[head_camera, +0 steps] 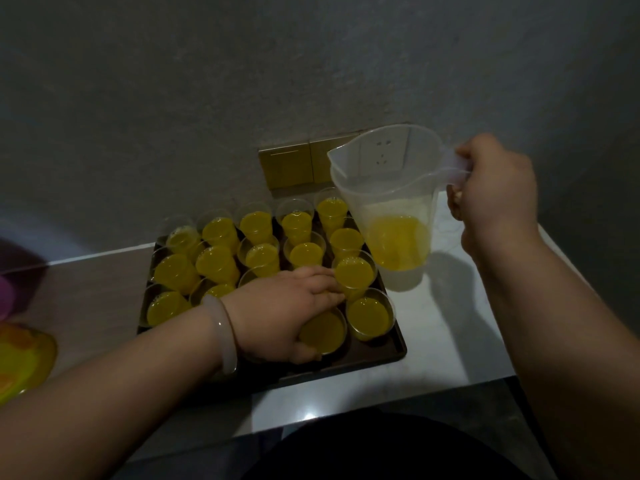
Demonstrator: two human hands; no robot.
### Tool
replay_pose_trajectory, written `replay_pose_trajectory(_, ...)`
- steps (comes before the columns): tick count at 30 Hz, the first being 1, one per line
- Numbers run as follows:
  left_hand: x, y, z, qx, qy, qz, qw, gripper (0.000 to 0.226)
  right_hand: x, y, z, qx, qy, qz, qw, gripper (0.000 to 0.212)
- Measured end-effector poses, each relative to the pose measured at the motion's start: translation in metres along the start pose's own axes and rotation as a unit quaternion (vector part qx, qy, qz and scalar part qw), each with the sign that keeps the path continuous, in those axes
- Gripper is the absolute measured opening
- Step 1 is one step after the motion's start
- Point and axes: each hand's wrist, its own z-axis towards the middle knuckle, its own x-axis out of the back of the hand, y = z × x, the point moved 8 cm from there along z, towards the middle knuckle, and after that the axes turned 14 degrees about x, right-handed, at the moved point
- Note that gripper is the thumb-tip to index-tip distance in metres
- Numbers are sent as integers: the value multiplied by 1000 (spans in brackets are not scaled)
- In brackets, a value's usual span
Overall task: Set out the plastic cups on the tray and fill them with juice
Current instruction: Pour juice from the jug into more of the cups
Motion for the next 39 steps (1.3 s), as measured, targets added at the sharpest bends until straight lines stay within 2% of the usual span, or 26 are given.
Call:
replay_pose_trajectory(5,27,-15,-8,34,79,-38,996,61,-2,-5,-6,5,0,20,1000,26)
replay_pose_trajectory(9,36,-31,-19,74,117,-59,989,56,-10,-9,-15,10,-15,52,998,29)
replay_pose_trajectory(16,25,-52,-40,103,96,-68,988,62,-29,-20,-44,16,-46,122,991,37)
replay_pose_trajectory(19,22,-59,-51,105,102,-71,987,68,-44,-27,-61,10,-56,155,986,49)
replay_pose_trajectory(23,8,-69,-66,131,57,-36,989,72,-59,-35,-81,-10,-48,170,984,53)
replay_pose_trajectory(26,-2,-70,-75,127,58,-26,990,76,-67,-42,-91,-20,-37,177,983,56)
replay_pose_trajectory(33,-17,-63,-83,107,67,-5,992,80,-76,-50,-106,-31,-5,171,985,38)
replay_pose_trajectory(39,-26,-65,-78,137,75,-41,987,84,-79,-50,-114,-29,22,181,983,39)
